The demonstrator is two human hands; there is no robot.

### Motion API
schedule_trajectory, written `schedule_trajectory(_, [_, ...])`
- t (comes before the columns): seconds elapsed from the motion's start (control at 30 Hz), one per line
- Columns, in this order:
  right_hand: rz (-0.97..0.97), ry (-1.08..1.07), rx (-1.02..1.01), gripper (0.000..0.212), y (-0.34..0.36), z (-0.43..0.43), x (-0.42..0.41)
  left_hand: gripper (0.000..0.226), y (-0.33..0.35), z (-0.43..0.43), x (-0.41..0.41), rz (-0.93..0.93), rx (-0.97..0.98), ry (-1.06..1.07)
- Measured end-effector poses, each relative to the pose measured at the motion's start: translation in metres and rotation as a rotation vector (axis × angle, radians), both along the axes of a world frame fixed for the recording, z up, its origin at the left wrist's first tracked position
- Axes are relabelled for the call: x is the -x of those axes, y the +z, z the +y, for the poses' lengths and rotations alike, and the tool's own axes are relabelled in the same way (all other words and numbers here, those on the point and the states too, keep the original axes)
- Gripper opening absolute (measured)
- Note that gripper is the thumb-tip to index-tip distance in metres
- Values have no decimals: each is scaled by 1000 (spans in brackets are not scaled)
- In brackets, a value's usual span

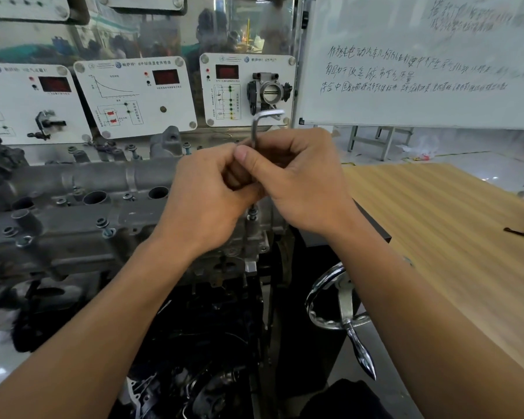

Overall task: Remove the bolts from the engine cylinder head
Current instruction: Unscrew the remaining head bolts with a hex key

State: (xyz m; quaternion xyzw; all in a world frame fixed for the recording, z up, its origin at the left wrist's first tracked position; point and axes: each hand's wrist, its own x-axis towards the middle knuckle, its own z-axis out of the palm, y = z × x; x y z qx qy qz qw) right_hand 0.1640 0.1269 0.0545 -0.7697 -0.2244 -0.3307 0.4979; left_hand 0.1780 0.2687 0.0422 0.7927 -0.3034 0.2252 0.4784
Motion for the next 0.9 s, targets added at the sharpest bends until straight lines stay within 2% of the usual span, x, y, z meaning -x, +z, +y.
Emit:
schedule_trajectory(0.07, [-1,2,13,8,0,0,1,20,-1,0,-1,-2,-13,42])
schedule_trajectory(0.17, [2,-23,4,8,3,-3,-1,31,1,3,1,82,-82,-98])
schedule_trajectory(0.23, [21,-17,-13,7,5,-4,-1,29,2,4,2,83,-88,-147])
schedule_trajectory(0.37, [26,-10,-25,6,6,-5,2,13,0,-3,4,1,65,-19])
schedule_trajectory(0.47, [41,0,-3,10,7,-5,5,16,-1,-7,4,-4,148,59])
schedule_trajectory(0.53, [36,-12,12,10,8,-7,7,21,0,-7,6,22,66,22])
schedule_trajectory(0.63, [44,-12,11,11,11,-10,9,26,3,-2,8,90,-35,-139])
schedule_trajectory(0.77, [40,-5,33,8,11,-6,11,14,5,-2,7,42,20,-6])
schedule_trajectory(0.83, [32,-1,43,8,11,-4,11,16,6,-7,8,-16,18,97])
schedule_trajectory(0.9, [25,-9,50,9,11,-3,11,18,8,-7,8,-4,-9,92])
